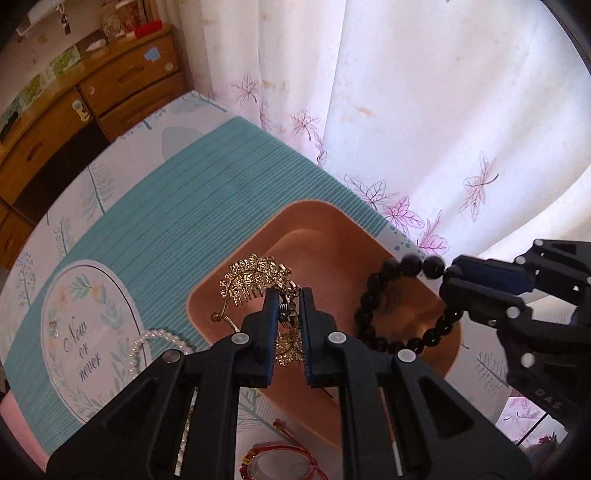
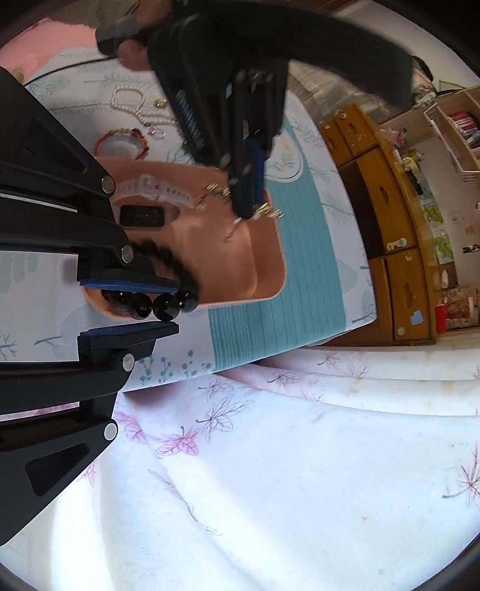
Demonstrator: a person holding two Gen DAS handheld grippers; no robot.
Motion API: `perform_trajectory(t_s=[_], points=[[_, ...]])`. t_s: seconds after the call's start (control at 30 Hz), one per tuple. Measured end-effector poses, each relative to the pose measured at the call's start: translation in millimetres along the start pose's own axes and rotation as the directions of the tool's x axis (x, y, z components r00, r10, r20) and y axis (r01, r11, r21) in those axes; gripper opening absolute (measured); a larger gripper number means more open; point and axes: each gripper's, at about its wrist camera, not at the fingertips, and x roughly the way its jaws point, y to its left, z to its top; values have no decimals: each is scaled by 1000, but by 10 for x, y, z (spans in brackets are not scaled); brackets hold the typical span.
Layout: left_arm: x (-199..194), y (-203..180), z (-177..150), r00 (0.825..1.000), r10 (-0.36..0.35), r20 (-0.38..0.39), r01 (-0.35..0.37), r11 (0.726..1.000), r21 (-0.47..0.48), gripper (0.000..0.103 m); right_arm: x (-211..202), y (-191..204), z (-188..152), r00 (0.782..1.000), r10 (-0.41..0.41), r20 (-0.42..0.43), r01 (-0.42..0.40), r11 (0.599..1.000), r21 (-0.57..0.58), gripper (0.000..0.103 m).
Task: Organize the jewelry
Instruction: 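Carry the earrings into the peach box and release while the right tool releases the bracelet there, then withdraw the left tool from the box while the right tool grasps the red string bracelet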
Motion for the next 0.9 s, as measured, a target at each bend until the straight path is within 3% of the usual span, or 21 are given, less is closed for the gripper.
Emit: perform_trajectory(t_s=[0.2,0.3,0.47,0.7,0.9], points=[[81,57,-8,1000,-14,-18,14,1000,-28,12,69,143,219,997,68,31,-68,998,-13,15],[24,87,-6,1000,-22,-13,22,999,-45,23,184,199,305,992,122,-10,-122,992,10,16],[-127,213,-67,1000,1,12,0,996,-84,47,169,239,387,990,138,10,-138,990,22,25],[-421,304,-310,999,24,49,-18,992,-125,47,37,347,293,989,145,16,-145,989,4,27],[-713,419,-753,996,65,65,-51,979,-200,47,-136,519,131,984,177,27,-177,984,-29,27]])
